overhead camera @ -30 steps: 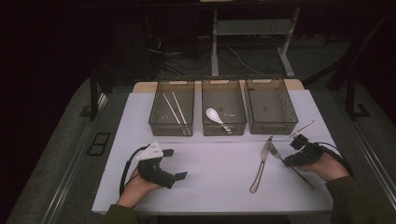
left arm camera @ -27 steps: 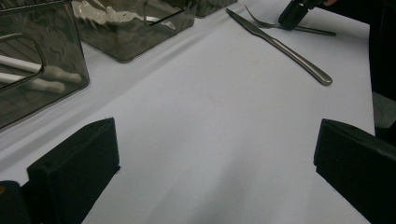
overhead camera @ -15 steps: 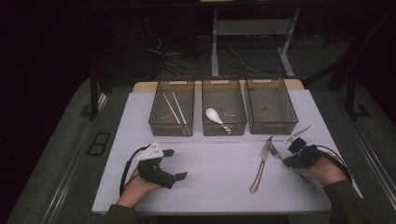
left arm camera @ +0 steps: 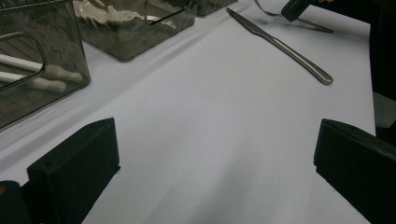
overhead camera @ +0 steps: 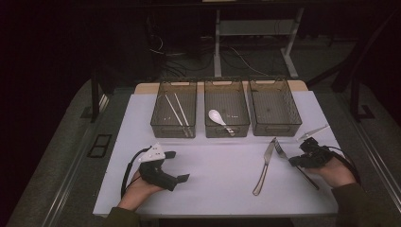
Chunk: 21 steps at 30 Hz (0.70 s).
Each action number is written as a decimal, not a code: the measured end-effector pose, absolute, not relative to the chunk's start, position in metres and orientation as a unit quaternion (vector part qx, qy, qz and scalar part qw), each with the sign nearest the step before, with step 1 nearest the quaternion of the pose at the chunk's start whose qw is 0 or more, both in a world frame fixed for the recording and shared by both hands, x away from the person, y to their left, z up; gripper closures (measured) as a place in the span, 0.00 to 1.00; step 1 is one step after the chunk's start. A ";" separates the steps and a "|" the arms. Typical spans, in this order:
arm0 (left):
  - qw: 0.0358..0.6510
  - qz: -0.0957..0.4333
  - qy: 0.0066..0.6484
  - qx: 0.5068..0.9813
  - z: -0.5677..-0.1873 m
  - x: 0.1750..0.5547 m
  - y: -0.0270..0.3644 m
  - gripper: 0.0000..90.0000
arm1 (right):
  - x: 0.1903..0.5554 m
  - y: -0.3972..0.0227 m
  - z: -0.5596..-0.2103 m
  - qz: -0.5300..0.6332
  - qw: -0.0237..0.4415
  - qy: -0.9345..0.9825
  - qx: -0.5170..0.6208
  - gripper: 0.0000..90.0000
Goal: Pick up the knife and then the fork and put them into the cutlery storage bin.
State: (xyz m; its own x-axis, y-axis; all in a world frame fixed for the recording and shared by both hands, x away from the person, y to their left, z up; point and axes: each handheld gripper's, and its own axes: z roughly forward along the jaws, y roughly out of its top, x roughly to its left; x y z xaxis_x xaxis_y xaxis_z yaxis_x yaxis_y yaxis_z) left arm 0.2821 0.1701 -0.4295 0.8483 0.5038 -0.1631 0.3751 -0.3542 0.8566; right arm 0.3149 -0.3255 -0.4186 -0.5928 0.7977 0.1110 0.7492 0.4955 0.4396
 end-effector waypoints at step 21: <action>0.503 0.064 0.268 0.819 -0.430 0.282 0.169 0.00 | 0.323 -0.337 -0.386 0.288 0.078 0.839 0.454 0.96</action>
State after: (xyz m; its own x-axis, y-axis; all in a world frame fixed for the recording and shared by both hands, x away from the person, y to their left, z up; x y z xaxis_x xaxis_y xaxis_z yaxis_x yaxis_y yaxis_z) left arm 0.2820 0.1695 -0.4296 0.8481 0.5037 -0.1644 0.3749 -0.3511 0.8580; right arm 0.3225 -0.3374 -0.3856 -0.5749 0.8078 0.1300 0.7177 0.4215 0.5543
